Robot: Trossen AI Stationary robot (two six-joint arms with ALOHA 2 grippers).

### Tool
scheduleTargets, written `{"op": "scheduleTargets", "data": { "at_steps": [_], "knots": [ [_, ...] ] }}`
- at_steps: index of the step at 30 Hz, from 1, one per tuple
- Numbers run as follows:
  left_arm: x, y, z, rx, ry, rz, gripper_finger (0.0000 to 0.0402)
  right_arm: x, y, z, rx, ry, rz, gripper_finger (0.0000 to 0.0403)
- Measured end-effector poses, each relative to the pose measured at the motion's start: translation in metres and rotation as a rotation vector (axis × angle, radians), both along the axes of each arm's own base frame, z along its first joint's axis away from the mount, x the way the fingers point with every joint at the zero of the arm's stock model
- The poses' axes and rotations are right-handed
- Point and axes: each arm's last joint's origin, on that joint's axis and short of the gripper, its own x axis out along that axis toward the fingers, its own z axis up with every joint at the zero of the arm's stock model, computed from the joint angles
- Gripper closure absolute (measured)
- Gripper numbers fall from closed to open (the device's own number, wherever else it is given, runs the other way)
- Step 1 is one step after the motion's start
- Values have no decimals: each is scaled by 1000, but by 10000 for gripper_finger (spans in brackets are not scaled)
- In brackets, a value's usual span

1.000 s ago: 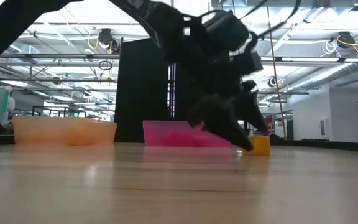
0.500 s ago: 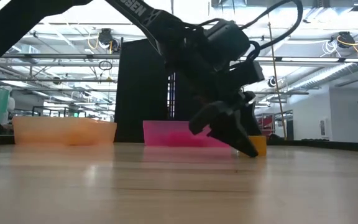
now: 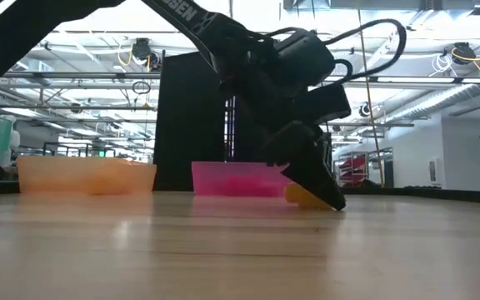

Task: Sort blocks
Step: Put the yellow game piece into the yellow bin

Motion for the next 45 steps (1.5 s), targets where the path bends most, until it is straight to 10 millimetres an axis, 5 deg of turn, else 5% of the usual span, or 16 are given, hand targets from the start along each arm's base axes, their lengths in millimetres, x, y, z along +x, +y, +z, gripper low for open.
{"op": "scheduleTargets", "data": {
  "at_steps": [4,9,18,24,31,38,45],
  "knots": [
    [-5,2,21,-21,23,183,281,0,0,0,2,0,-3,344],
    [-23,22,93,12,-70,441,279,0,0,0,1,-3,-4,344],
    [-114,102,170,140,68,964,280,1,-1,1,-14,-27,-10,344],
    [-203,133,177,200,154,1205,280,1,-1,1,-18,-29,-7,344],
    [-294,129,160,138,41,1465,280,1,-1,1,-40,-50,-9,344],
    [-340,117,128,73,-22,1643,273,3,-3,1,-56,-64,-19,344],
    [-355,107,91,41,18,1708,268,6,-5,1,-56,-64,-36,344]
  ]
}}
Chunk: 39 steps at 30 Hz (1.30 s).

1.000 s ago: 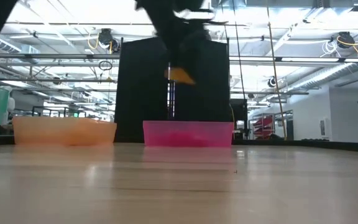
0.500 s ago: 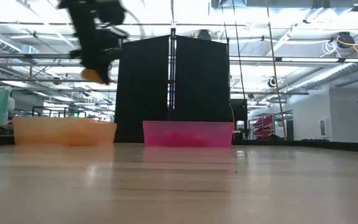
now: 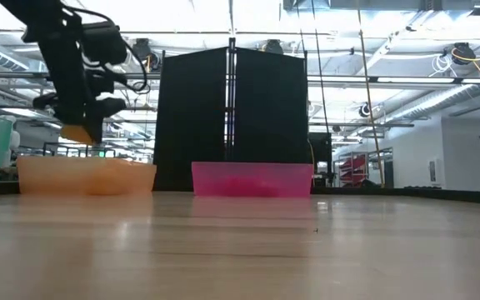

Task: Sort blocks
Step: Put the yellow game piece into the yellow bin, then return to Home Position

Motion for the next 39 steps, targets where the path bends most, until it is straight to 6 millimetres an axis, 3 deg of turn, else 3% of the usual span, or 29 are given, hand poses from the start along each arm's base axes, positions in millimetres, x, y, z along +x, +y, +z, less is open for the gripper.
{"op": "scheduleTargets", "data": {
  "at_steps": [6,10,19,27,30,33,39],
  "knots": [
    [2,2,-4,23,-68,65,267,1,1,0,13,-8,-1,344],
    [5,4,-2,40,-78,0,265,2,2,1,14,-12,8,344],
    [7,4,-3,24,-85,1,233,2,2,1,14,-15,17,344],
    [8,6,1,-27,-153,17,154,5,1,2,-1,-17,35,344],
    [15,7,27,-30,-261,5,133,5,-12,9,55,-37,-61,344],
    [22,4,67,-31,-410,-81,133,3,-24,24,54,-157,-82,344],
    [10,-16,160,71,-690,-280,145,-16,-65,93,-211,-410,86,344]
  ]
}}
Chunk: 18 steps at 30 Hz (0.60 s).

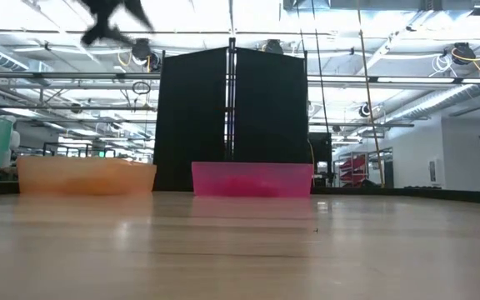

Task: Sort blocks
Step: Return to Home Position

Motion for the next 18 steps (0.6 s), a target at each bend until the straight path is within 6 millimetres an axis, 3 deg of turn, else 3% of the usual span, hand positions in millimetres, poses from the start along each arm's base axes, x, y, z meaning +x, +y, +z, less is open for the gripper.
{"op": "scheduleTargets", "data": {
  "at_steps": [3,6,8,11,14,16,18],
  "knots": [
    [-20,-18,42,117,-149,-159,146,-17,-30,32,-86,-76,44,344],
    [-48,-38,72,222,-264,-267,146,-37,-62,57,-112,-145,152,344],
    [-69,-53,84,302,-346,-323,146,-50,-77,70,-117,-209,392,344],
    [-101,-72,90,268,-497,-316,146,-70,-88,87,-164,-475,874,344],
    [-132,-89,90,218,-630,-306,146,-86,-91,81,-281,-673,1283,344],
    [-146,-99,85,258,-656,-378,146,-90,-95,67,-256,-642,1353,344],
    [-156,-107,81,384,-678,-470,146,-88,-96,51,-198,-583,1286,344]
  ]
}}
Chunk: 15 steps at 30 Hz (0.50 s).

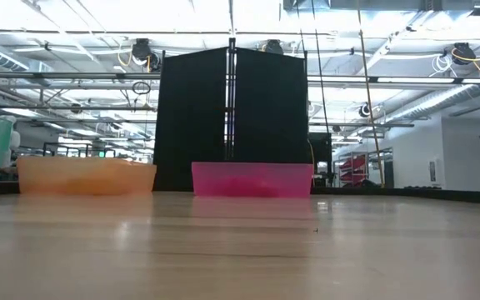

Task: Sort blocks
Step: Return to Home Position

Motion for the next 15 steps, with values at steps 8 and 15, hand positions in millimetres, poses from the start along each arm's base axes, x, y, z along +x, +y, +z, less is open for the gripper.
{"op": "scheduleTargets", "data": {
  "at_steps": [8,15],
  "knots": [
    [-29,-27,-40,288,-95,-44,146,-6,-13,-52,211,-60,-60,344],
    [-20,-29,-78,30,-47,-65,146,-6,-16,-109,380,-74,-62,344]
  ]
}}
